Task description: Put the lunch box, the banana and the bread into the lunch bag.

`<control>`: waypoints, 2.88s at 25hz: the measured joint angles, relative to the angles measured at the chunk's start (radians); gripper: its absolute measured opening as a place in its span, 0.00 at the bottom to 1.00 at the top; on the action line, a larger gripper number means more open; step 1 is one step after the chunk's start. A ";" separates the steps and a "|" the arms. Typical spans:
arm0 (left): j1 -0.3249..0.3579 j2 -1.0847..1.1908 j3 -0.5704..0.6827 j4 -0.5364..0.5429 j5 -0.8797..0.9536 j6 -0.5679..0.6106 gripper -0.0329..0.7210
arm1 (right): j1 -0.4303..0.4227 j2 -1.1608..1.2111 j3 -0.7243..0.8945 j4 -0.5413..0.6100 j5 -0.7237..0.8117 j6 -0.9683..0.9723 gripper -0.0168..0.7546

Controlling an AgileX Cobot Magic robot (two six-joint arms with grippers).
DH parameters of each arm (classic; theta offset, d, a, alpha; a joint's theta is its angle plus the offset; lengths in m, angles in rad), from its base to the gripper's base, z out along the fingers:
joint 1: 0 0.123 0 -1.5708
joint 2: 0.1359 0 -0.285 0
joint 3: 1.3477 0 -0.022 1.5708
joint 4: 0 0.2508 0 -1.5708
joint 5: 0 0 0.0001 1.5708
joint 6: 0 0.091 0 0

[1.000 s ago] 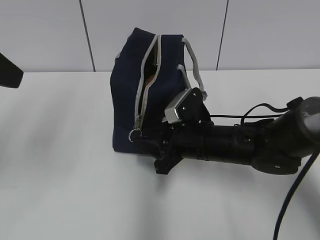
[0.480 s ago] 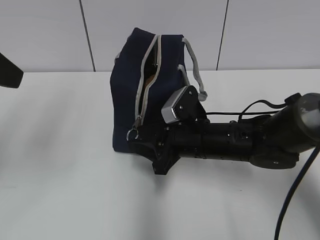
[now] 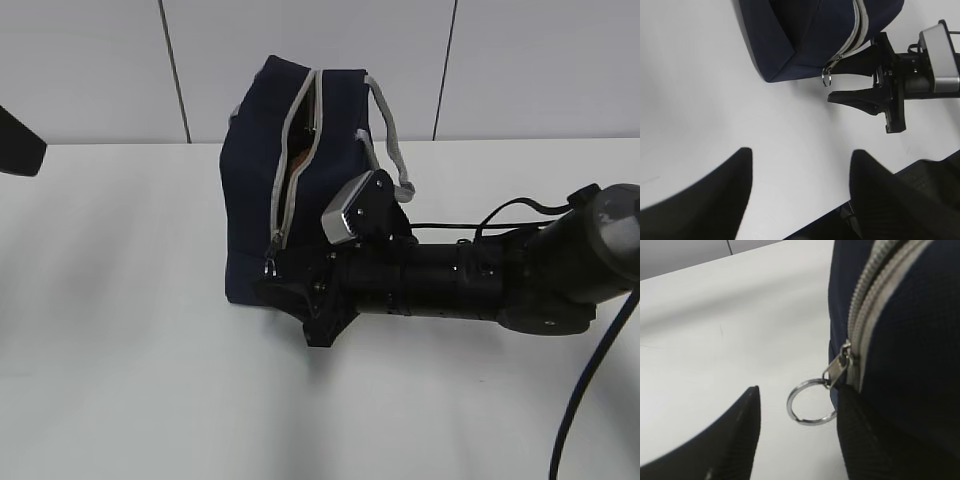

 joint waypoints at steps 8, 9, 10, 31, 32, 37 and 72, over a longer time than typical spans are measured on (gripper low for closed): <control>0.000 0.000 0.000 0.000 0.000 0.000 0.62 | 0.019 0.042 -0.024 0.000 0.004 0.004 0.49; 0.000 0.000 0.000 0.000 0.000 0.000 0.62 | 0.020 0.041 -0.024 0.000 0.004 0.004 0.47; 0.000 0.000 0.000 0.000 0.000 0.000 0.62 | 0.020 0.042 -0.027 0.000 0.004 0.004 0.45; 0.000 0.000 0.000 0.000 0.002 0.000 0.62 | 0.006 -0.002 -0.029 0.043 0.085 0.006 0.26; 0.000 0.000 0.000 0.000 0.002 0.000 0.62 | 0.006 -0.004 -0.029 0.044 0.094 0.006 0.26; 0.000 0.000 0.000 0.000 0.002 0.000 0.62 | 0.006 -0.004 -0.029 0.042 0.128 0.006 0.25; 0.000 0.000 0.000 0.000 0.002 0.000 0.62 | 0.005 -0.044 -0.029 -0.002 0.219 0.001 0.00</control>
